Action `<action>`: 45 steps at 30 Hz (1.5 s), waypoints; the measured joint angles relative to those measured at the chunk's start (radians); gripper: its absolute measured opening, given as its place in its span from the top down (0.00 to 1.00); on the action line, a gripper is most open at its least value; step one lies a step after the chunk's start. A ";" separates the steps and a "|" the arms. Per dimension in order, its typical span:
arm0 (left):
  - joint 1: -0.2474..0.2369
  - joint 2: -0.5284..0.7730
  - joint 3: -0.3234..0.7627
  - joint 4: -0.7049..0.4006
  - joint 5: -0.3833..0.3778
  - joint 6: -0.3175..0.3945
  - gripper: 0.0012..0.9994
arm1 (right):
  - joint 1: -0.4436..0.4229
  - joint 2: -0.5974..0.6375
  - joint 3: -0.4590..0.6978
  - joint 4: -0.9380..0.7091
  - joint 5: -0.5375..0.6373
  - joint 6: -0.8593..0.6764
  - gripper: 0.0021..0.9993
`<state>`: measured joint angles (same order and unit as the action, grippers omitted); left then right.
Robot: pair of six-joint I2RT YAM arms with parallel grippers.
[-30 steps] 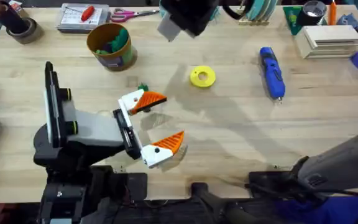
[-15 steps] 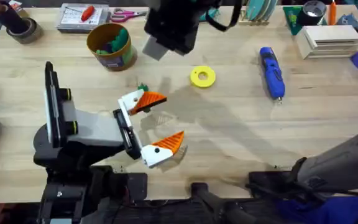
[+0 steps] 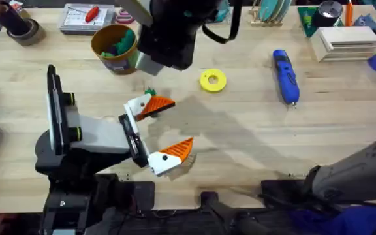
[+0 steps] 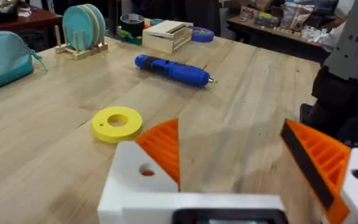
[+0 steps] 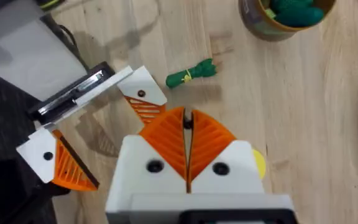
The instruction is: Pick up the gripper from the table and insert it into the empty holder that is missing its gripper. Then pick up a screw, insert it into the mounting hole, and use the screwdriver to tighten it. Finally, clean up the table by picking up the vegetable and placing it into the bucket.
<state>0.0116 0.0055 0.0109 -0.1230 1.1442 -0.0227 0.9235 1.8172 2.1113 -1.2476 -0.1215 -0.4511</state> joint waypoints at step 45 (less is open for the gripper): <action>0.000 0.000 0.000 0.000 0.000 0.000 0.01 | 0.089 0.000 -0.121 0.092 0.000 -0.013 1.00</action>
<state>0.0116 0.0055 0.0109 -0.1230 1.1442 -0.0227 1.0126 1.8172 1.9904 -1.1553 -0.1215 -0.4644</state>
